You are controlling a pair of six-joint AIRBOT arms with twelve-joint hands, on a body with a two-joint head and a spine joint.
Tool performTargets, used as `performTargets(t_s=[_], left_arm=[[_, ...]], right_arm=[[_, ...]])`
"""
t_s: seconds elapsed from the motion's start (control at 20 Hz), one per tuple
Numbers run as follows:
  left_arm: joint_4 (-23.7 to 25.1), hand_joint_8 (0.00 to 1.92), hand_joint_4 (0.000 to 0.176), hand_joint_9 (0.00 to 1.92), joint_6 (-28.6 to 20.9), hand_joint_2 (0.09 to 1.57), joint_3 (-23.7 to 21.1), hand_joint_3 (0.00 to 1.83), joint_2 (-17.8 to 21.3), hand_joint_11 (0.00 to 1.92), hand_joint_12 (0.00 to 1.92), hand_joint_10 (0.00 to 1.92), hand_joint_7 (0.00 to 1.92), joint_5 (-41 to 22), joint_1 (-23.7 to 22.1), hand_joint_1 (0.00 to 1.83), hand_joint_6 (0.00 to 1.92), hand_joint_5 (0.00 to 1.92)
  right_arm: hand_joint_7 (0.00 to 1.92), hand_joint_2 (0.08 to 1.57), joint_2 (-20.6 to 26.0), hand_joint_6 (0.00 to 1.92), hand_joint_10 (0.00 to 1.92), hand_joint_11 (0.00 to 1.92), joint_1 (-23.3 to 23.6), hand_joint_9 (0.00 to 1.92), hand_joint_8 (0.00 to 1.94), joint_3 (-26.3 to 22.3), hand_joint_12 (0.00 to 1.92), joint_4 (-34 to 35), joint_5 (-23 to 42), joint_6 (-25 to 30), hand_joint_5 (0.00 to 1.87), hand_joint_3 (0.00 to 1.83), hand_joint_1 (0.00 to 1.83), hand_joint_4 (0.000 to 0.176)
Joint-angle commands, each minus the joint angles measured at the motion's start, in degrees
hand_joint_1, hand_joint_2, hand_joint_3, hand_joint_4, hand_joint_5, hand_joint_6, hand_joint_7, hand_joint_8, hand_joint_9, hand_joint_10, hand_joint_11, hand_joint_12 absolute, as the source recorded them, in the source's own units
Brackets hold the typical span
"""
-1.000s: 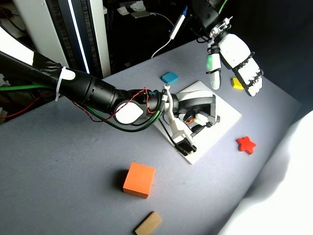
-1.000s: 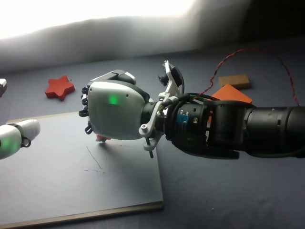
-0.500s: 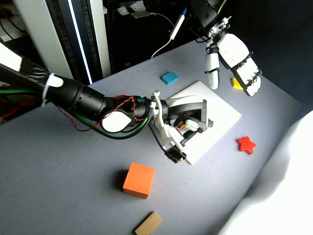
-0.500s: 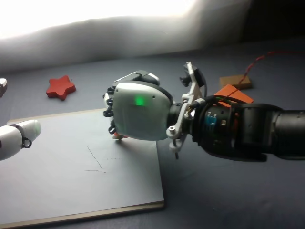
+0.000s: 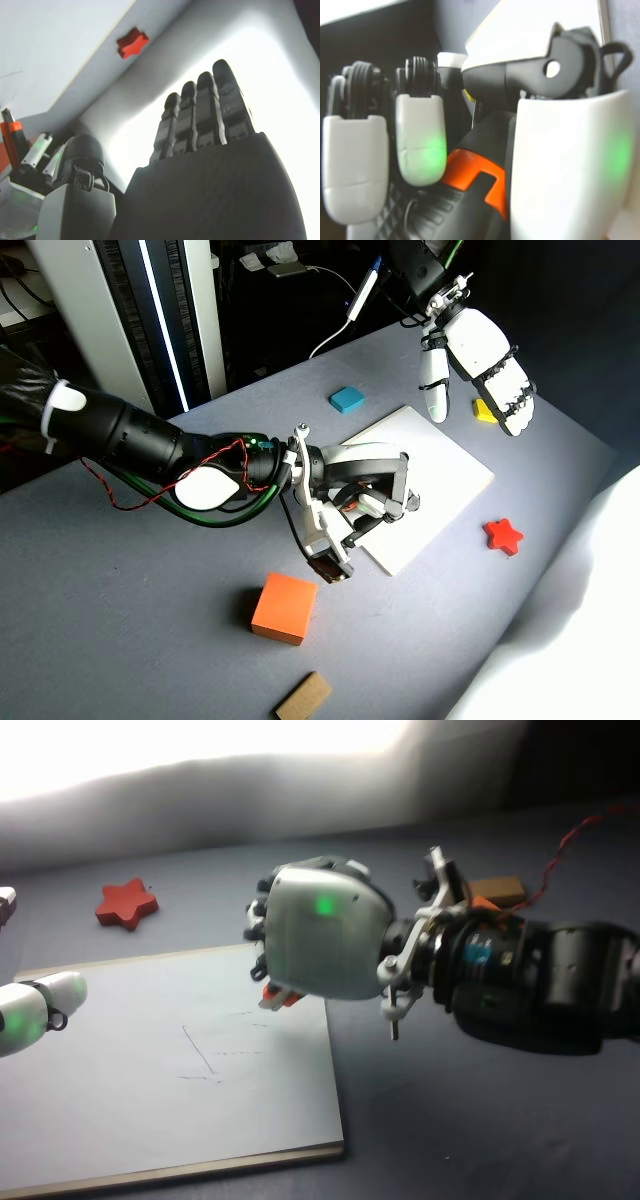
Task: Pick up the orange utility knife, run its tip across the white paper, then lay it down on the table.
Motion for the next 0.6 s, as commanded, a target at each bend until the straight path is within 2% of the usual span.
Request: performTargets(t_s=[0.0,0.15,0.25,0.35,0.55], left_arm=[[2.6,0.01,0.0,0.07,0.2,1.28,0.0,0.0,0.2,0.0,0.32,0.01,0.08,-5.7,-0.5,0.0,0.01,0.04],[2.7,0.0,0.0,0.06,1.1,1.28,-0.6,0.0,0.0,0.0,0.31,0.0,0.06,-4.7,-1.0,0.0,0.0,0.03],[3.8,0.0,0.0,0.06,1.3,1.28,-1.5,0.0,-0.9,0.0,0.34,0.0,0.07,-4.1,-1.6,0.0,0.0,0.04],[5.4,0.0,0.0,0.06,1.3,1.28,-2.4,0.0,-1.9,0.0,0.34,0.0,0.06,-3.1,-2.4,0.0,0.0,0.03],[7.7,0.0,0.0,0.05,2.0,1.28,-4.0,0.0,-4.8,0.0,0.31,0.0,0.05,-1.4,-4.3,0.0,0.0,0.03]], right_arm=[[1.92,1.02,1.2,1.92,1.92,1.92,1.0,1.92,1.94,-1.3,1.92,2.0,4.0,0.4,1.71,0.8,1.53,0.176],[1.92,1.02,5.4,1.92,1.92,1.92,2.3,1.92,1.94,-6.9,1.92,10.3,-1.6,1.9,1.71,0.8,1.54,0.176],[1.91,1.02,8.9,1.92,1.92,1.92,3.7,1.92,1.94,-11.9,1.92,19.8,-8.3,2.2,1.7,0.79,1.54,0.176],[1.91,1.02,11.1,1.92,1.92,1.92,4.7,1.92,1.94,-14.7,1.92,26.9,-13.2,2.0,1.71,0.79,1.54,0.176],[1.91,1.03,13.6,1.92,1.92,1.92,4.2,1.92,1.94,-16.5,1.92,34.0,-18.7,1.0,1.69,0.79,1.53,0.176]])
